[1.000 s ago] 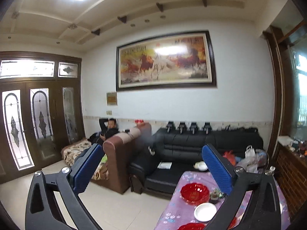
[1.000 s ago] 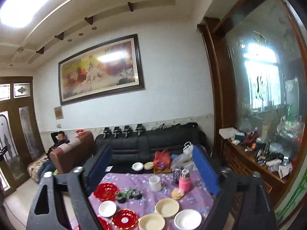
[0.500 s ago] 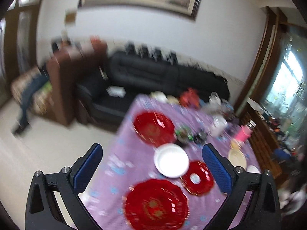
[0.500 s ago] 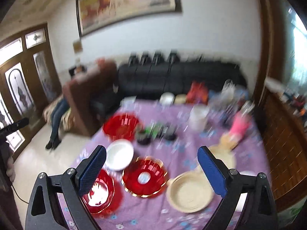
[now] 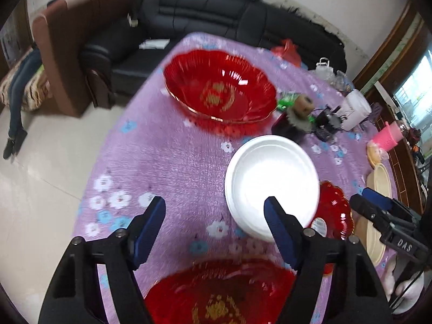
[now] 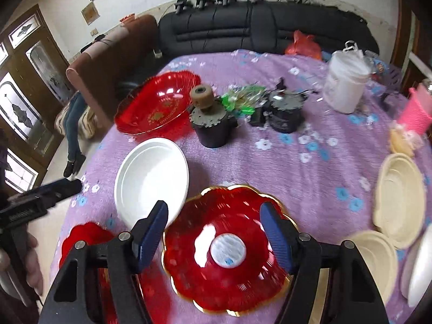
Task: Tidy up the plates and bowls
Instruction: 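Close the right gripper on the rim of the stickered red plate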
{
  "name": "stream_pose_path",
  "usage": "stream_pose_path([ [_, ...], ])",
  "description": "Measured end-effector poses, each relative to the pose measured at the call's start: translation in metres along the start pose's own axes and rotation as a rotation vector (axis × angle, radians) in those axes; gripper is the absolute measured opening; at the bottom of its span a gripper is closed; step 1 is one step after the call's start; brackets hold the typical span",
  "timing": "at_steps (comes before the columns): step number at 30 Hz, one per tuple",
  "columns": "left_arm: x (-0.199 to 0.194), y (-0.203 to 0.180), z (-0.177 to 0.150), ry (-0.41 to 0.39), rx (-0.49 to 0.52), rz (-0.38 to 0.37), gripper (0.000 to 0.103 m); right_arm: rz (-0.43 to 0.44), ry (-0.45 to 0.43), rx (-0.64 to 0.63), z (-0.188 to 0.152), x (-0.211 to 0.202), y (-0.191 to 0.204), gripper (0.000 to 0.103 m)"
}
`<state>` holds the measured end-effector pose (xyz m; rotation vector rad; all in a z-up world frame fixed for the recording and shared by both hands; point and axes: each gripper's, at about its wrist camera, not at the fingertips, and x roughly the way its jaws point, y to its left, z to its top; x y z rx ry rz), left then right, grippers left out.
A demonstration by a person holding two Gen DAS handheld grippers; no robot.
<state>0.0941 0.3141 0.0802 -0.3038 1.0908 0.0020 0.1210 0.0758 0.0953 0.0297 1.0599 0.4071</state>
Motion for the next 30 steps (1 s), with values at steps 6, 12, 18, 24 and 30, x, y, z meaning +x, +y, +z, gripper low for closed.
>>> stream_pose_path([
  [6, 0.024, 0.001, 0.008, 0.045, -0.023, -0.028, 0.068, -0.037, 0.038, -0.040, 0.006, 0.030, 0.001, 0.071],
  [12, 0.003, -0.024, 0.003, 0.033, 0.025, -0.094, 0.068, -0.138, 0.045, -0.082, 0.003, 0.028, -0.034, 0.071],
  [18, -0.028, -0.070, -0.019, -0.006, 0.092, -0.157, 0.068, -0.115, 0.128, -0.067, -0.005, 0.042, -0.063, 0.062],
  [24, -0.047, -0.101, -0.048, -0.026, 0.119, -0.198, 0.068, -0.051, 0.178, -0.036, -0.020, 0.050, -0.079, 0.032],
  [30, -0.054, -0.131, -0.079, -0.048, 0.169, -0.174, 0.068, -0.036, 0.169, -0.064, -0.038, 0.029, -0.091, 0.015],
])
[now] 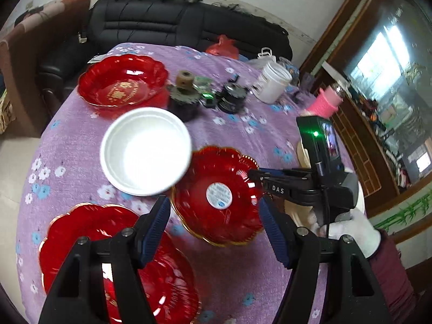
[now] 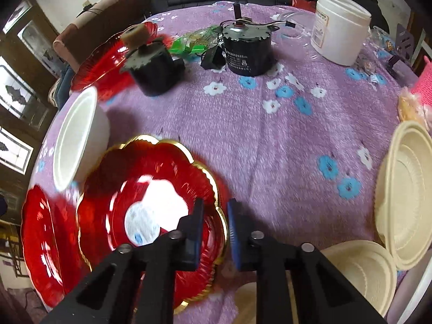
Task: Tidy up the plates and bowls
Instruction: 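Close the right gripper on the rim of the stickered red plate, then lower the stickered plate onto the wedding plate and open the right gripper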
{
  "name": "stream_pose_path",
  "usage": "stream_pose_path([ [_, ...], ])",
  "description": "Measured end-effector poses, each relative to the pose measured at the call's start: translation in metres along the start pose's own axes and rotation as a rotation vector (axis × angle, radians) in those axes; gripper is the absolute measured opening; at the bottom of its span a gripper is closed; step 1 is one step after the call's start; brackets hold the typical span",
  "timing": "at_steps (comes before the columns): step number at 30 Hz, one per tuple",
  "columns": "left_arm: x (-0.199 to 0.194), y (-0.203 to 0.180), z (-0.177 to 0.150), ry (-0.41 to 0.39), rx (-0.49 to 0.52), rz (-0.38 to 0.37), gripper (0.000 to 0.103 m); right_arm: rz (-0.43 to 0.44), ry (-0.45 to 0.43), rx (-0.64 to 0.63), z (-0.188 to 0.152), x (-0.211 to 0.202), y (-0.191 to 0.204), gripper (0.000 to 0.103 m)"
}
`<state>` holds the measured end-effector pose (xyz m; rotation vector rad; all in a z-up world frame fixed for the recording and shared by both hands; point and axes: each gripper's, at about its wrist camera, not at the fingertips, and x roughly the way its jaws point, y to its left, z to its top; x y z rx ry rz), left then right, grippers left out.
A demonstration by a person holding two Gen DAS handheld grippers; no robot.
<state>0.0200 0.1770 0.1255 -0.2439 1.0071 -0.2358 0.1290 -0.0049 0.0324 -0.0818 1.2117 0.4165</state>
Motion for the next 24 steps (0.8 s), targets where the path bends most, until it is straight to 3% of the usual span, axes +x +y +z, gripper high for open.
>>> stream_pose_path([
  [7, 0.034, -0.025, -0.012, 0.021, 0.040, 0.120, 0.067, -0.033, -0.004, -0.045, -0.030, -0.021, -0.012, 0.013],
  [14, 0.070, -0.027, -0.015, 0.093, 0.018, 0.149, 0.067, -0.068, -0.017, -0.038, -0.050, -0.037, -0.034, 0.013],
  [19, 0.104, -0.018, -0.014, 0.189, -0.068, 0.111, 0.045, -0.052, -0.013, -0.018, -0.047, -0.033, -0.040, 0.013],
  [24, 0.126, -0.016, -0.015, 0.234, -0.097, 0.111, 0.043, -0.050, -0.013, -0.022, -0.045, -0.031, -0.039, 0.013],
])
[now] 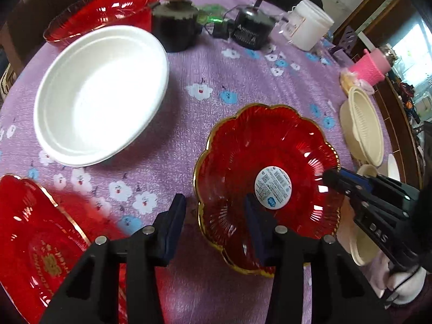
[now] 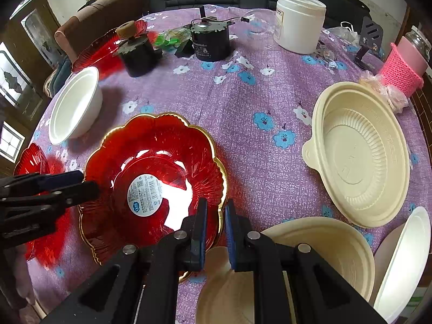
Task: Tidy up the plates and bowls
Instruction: 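Lower the stickered plate onto the wedding plate and open the right gripper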
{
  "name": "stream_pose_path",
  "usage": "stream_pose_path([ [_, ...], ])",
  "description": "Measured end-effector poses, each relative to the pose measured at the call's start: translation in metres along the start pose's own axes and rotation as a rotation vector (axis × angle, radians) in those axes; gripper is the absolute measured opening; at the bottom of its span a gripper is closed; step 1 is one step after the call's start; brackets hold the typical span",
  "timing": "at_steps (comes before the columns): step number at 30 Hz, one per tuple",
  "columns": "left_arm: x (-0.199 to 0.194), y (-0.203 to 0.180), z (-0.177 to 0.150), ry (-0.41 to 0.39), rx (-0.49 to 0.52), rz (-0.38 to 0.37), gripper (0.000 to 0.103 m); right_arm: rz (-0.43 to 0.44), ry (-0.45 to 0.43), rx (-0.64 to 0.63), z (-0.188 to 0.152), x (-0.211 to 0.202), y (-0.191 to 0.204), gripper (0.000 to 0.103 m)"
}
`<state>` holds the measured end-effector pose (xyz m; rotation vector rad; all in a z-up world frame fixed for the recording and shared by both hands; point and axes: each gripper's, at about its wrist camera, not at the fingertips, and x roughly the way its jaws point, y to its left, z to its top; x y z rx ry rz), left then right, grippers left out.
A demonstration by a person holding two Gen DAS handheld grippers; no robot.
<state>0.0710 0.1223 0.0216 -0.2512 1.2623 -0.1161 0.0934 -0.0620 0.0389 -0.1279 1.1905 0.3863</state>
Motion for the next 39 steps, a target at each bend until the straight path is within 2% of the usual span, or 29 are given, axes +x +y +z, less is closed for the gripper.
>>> stream_pose_path([
  [3, 0.009, -0.002, 0.001, 0.005, -0.008, -0.014, 0.033, -0.003, -0.005, 0.001, 0.000, 0.001, -0.001, 0.013],
  [7, 0.007, -0.007, -0.002, -0.014, -0.008, 0.012, 0.029, -0.017, -0.044, 0.002, 0.000, -0.001, -0.001, 0.013],
  [11, -0.011, -0.010, -0.008, -0.062, 0.005, 0.020, 0.029, 0.005, -0.089, 0.018, 0.000, -0.015, -0.002, 0.013],
  [15, -0.035, -0.008, -0.012, -0.103, -0.003, -0.006, 0.029, 0.012, -0.128, 0.021, 0.002, -0.033, 0.004, 0.013],
  [21, -0.080, 0.002, -0.026, -0.187, -0.009, -0.006, 0.029, 0.027, -0.187, 0.004, 0.002, -0.063, 0.032, 0.013],
  [25, -0.111, 0.021, -0.041, -0.243, -0.033, 0.011, 0.029, 0.050, -0.215, -0.033, 0.002, -0.078, 0.067, 0.014],
  [31, -0.151, 0.076, -0.071, -0.305, -0.109, 0.043, 0.029, 0.108, -0.219, -0.093, 0.000, -0.082, 0.128, 0.014],
  [39, -0.162, 0.152, -0.111, -0.310, -0.237, 0.073, 0.029, 0.151, -0.162, -0.182, -0.010, -0.056, 0.210, 0.014],
])
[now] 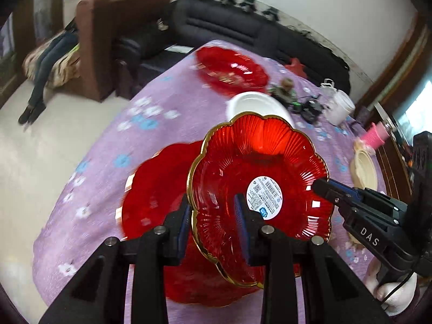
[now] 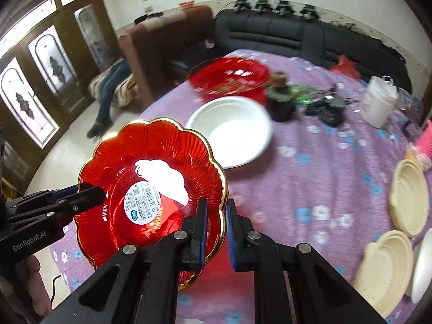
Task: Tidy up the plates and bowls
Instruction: 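Lower the stickered plate onto the wedding plate and open the right gripper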
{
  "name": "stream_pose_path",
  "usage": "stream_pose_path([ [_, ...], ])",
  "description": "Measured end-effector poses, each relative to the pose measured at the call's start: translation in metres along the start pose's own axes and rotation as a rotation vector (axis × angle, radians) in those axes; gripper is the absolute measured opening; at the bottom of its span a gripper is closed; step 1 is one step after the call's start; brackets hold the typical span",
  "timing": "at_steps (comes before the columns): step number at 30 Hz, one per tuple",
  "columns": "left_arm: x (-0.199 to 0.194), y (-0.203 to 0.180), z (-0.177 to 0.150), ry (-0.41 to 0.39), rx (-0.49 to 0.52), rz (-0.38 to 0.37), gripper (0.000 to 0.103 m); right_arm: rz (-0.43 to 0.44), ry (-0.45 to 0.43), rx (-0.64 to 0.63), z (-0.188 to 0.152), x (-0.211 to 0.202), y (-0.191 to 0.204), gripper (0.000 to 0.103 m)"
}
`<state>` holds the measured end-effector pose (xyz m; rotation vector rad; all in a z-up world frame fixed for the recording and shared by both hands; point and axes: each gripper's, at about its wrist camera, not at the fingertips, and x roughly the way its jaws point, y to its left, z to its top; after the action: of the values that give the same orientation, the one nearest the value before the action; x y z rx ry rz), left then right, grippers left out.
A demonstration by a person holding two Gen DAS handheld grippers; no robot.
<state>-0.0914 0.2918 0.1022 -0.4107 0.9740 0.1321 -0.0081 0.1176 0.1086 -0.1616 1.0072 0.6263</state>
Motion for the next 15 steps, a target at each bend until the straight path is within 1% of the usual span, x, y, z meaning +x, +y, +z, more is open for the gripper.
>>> stream_pose_path([
  [4, 0.011, 0.029, -0.011, 0.030, -0.050, 0.013, 0.029, 0.001, 0.050, -0.024, -0.008, 0.026, 0.022, 0.014],
  [8, 0.026, 0.046, -0.018, 0.066, -0.076, 0.020, 0.029, -0.009, 0.089, -0.034, -0.016, 0.047, 0.031, 0.015],
  [10, 0.033, 0.048, -0.020, 0.079, -0.078, 0.021, 0.029, -0.012, 0.106, -0.028, -0.020, 0.056, 0.030, 0.015],
  [13, 0.035, 0.048, -0.021, 0.070, -0.061, 0.023, 0.029, -0.019, 0.120, -0.015, -0.024, 0.062, 0.027, 0.015],
  [15, 0.038, 0.045, -0.021, 0.078, -0.048, 0.029, 0.030, -0.018, 0.126, 0.000, -0.026, 0.066, 0.023, 0.016],
])
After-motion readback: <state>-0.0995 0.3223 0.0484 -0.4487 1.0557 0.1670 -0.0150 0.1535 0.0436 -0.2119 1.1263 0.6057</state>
